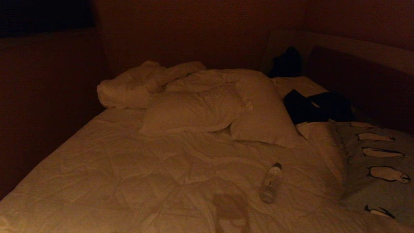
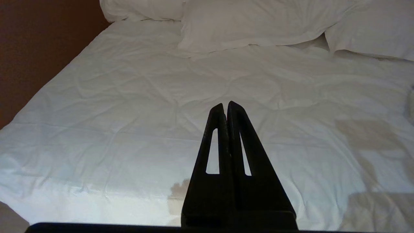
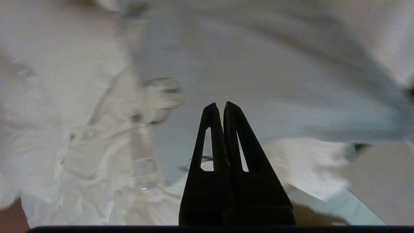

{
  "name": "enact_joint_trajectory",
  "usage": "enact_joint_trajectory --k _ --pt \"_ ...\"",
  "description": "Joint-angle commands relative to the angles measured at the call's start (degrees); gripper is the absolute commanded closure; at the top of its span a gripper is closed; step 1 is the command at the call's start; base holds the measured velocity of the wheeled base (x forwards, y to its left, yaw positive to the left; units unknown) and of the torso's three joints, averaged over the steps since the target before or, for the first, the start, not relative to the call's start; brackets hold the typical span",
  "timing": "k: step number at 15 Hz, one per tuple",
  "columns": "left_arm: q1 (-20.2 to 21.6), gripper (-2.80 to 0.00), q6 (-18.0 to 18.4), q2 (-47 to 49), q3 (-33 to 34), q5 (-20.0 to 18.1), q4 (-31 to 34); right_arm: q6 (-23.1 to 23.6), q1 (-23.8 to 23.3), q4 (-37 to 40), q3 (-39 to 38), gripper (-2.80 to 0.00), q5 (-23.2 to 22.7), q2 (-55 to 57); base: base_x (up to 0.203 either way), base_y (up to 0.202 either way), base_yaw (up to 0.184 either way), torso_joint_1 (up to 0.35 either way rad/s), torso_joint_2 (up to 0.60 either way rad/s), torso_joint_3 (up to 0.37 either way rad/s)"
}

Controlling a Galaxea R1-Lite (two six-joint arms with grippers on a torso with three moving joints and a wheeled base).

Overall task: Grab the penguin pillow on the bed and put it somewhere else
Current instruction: Place the pillow at the bedside

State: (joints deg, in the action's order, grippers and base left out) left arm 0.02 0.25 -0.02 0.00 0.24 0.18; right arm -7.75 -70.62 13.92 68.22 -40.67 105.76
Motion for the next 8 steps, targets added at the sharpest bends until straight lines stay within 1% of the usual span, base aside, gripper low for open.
enact_joint_trajectory --k 1,4,5,8 --pt "0.05 0.00 0.02 -0.05 0.00 0.02 0.00 10.41 -3.87 0.12 -0.10 0.00 -1.15 7.03 0.000 0.000 0.000 0.000 0.00 0.000" --pt "0.04 0.00 0.02 -0.06 0.00 0.02 0.00 21.71 -10.59 0.52 -0.94 0.00 -4.95 11.86 0.000 0.000 0.000 0.000 0.00 0.000" --pt "-0.02 0.00 0.02 0.01 0.00 0.02 0.00 24.61 -12.02 0.45 -1.43 -2.80 -5.23 13.11 0.000 0.000 0.000 0.000 0.00 0.000" --pt "0.06 0.00 0.02 0.02 0.00 0.02 0.00 34.67 -14.99 0.65 -2.32 -2.80 -6.90 16.70 0.000 0.000 0.000 0.000 0.00 0.000"
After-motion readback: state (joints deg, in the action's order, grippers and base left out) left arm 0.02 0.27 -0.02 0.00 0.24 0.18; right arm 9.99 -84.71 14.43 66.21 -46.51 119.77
